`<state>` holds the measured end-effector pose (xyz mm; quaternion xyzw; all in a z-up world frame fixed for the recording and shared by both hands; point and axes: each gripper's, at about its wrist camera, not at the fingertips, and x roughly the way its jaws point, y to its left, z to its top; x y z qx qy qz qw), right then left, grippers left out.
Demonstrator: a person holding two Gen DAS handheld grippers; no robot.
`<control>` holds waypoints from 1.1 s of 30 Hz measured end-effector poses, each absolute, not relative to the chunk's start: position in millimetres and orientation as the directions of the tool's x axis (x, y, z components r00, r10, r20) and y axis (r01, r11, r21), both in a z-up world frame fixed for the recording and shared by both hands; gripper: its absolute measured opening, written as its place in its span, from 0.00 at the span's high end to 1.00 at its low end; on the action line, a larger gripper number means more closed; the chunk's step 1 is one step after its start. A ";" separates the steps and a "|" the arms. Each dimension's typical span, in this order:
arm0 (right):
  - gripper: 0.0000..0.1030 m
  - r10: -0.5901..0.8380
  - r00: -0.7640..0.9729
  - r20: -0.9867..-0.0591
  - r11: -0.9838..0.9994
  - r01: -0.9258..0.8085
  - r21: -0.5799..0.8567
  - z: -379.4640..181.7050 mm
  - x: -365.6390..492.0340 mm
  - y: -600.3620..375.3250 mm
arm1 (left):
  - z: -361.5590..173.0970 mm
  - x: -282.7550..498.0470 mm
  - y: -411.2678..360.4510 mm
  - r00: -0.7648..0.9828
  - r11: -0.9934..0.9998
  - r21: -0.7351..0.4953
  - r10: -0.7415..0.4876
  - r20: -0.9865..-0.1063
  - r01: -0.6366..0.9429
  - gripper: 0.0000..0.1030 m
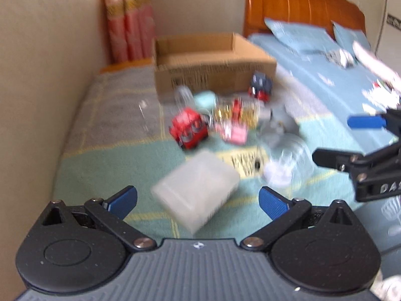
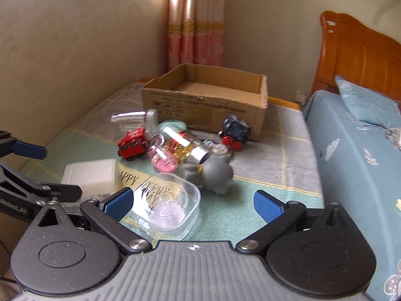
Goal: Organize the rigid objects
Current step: 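Grasp the frosted white box with left tool while right tool grasps clear container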
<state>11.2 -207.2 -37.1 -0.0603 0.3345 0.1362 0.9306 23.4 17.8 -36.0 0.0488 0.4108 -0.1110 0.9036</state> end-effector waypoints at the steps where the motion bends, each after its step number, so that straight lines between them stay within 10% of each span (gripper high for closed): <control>1: 0.00 0.238 0.728 -0.643 0.948 -0.319 -0.010 -41.0 12.2 -206.6 | -42.8 25.4 18.9 0.622 0.969 -0.007 -0.163 -0.766 0.246 0.01; 19: 0.00 0.277 0.619 -0.734 0.915 -0.403 0.006 -79.3 39.3 -185.9 | -85.6 53.3 78.1 0.541 0.999 0.032 0.009 -0.841 0.035 0.01; 33: 0.00 0.186 0.625 -0.758 0.953 -0.303 -0.016 -93.6 56.8 -185.8 | -83.1 54.7 35.1 0.530 0.979 -0.012 -0.122 -0.839 0.206 0.01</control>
